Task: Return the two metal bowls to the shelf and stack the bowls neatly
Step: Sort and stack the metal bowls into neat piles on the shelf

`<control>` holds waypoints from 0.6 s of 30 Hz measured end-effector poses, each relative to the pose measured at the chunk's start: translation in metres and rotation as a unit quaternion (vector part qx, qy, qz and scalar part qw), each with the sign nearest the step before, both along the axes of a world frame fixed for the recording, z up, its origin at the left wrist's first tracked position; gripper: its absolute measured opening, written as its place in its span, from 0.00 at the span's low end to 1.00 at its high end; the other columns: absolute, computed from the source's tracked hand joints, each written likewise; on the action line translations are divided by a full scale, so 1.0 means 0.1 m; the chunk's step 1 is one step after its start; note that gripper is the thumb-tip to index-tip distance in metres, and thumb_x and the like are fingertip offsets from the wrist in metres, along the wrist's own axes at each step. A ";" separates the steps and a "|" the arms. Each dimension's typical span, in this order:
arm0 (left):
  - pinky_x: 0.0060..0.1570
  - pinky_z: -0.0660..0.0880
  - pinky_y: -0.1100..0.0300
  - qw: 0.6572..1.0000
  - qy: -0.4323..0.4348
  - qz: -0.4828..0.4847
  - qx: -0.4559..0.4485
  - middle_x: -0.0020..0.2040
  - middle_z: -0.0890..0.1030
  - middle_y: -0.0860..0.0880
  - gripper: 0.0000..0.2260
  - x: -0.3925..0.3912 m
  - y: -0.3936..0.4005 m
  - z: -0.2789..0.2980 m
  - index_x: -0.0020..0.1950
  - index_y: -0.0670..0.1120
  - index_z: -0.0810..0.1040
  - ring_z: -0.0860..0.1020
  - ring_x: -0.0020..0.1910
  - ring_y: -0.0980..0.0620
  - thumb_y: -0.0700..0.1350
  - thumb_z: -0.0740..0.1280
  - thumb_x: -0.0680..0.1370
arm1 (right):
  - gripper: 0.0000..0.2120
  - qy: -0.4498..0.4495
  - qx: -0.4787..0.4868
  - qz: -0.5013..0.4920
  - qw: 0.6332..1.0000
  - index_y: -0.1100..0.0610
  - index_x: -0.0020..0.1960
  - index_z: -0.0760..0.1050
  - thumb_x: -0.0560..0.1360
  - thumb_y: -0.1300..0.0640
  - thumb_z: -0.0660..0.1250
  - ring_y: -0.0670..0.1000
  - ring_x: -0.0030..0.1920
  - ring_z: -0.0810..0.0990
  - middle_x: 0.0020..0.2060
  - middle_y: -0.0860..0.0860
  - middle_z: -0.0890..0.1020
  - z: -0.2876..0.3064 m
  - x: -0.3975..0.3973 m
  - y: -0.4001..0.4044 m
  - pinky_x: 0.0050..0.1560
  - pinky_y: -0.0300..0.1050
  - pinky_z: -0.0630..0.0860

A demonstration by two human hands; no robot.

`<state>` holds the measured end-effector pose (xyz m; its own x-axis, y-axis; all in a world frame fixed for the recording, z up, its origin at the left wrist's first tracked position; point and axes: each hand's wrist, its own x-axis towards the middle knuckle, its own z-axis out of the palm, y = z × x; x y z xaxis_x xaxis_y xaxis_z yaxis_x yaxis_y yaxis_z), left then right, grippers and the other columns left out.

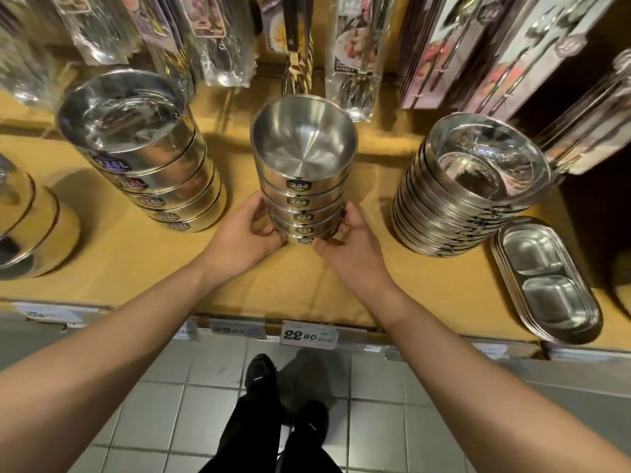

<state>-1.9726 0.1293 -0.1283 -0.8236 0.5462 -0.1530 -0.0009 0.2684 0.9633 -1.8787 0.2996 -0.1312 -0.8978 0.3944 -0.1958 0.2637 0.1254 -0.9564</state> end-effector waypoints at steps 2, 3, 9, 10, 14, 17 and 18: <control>0.66 0.74 0.58 1.000 -0.002 -0.007 -0.011 0.66 0.79 0.54 0.27 0.00 0.00 0.04 0.69 0.48 0.74 0.74 0.67 0.63 0.28 0.71 0.74 | 0.26 -0.008 -0.007 0.001 1.000 0.36 0.54 0.70 0.74 0.67 0.73 0.24 0.44 0.77 0.49 0.38 0.80 0.01 0.02 0.00 0.43 0.19 0.70; 0.65 0.74 0.59 1.000 0.001 -0.013 -0.020 0.67 0.78 0.55 0.28 0.01 -0.01 0.06 0.71 0.48 0.72 0.73 0.68 0.63 0.29 0.71 0.74 | 0.27 -0.014 -0.007 0.002 1.000 0.34 0.53 0.70 0.74 0.66 0.73 0.24 0.45 0.76 0.50 0.34 0.79 0.02 0.03 -0.01 0.43 0.19 0.70; 0.63 0.73 0.66 0.994 0.001 0.048 -0.099 0.72 0.72 0.54 0.36 0.17 -0.28 0.17 0.79 0.45 0.63 0.72 0.68 0.60 0.36 0.75 0.75 | 0.23 -0.064 -0.020 -0.049 0.997 0.44 0.63 0.71 0.75 0.63 0.73 0.41 0.54 0.78 0.53 0.39 0.76 0.00 0.23 -0.17 0.52 0.25 0.70; 0.61 0.73 0.70 0.993 0.007 0.059 -0.107 0.69 0.75 0.54 0.33 0.21 -0.39 0.19 0.78 0.45 0.66 0.75 0.64 0.62 0.36 0.75 0.75 | 0.22 -0.076 -0.022 -0.053 0.995 0.48 0.65 0.71 0.75 0.62 0.73 0.46 0.56 0.79 0.53 0.41 0.76 0.00 0.28 -0.23 0.52 0.25 0.69; 0.61 0.76 0.65 0.989 0.010 0.091 -0.116 0.53 0.83 0.52 0.19 0.36 -0.93 0.30 0.62 0.50 0.78 0.81 0.52 0.58 0.34 0.73 0.75 | 0.16 -0.115 -0.018 0.002 0.993 0.46 0.61 0.72 0.77 0.57 0.72 0.38 0.52 0.77 0.54 0.43 0.79 0.08 0.36 -0.54 0.44 0.25 0.67; 0.60 0.77 0.60 0.982 0.016 0.139 -0.124 0.49 0.83 0.54 0.16 0.25 -1.29 0.35 0.56 0.53 0.80 0.80 0.48 0.58 0.34 0.72 0.75 | 0.18 -0.125 -0.036 0.069 0.989 0.45 0.65 0.73 0.78 0.55 0.72 0.34 0.51 0.76 0.57 0.42 0.80 0.21 0.23 -0.75 0.43 0.26 0.68; 0.61 0.77 0.59 0.979 0.019 0.160 -0.125 0.49 0.83 0.54 0.15 0.17 -1.38 0.36 0.54 0.53 0.80 0.80 0.49 0.56 0.34 0.72 0.75 | 0.19 -0.123 -0.038 0.088 0.988 0.45 0.66 0.73 0.78 0.55 0.72 0.34 0.52 0.76 0.59 0.43 0.80 0.25 0.14 -0.82 0.43 0.26 0.68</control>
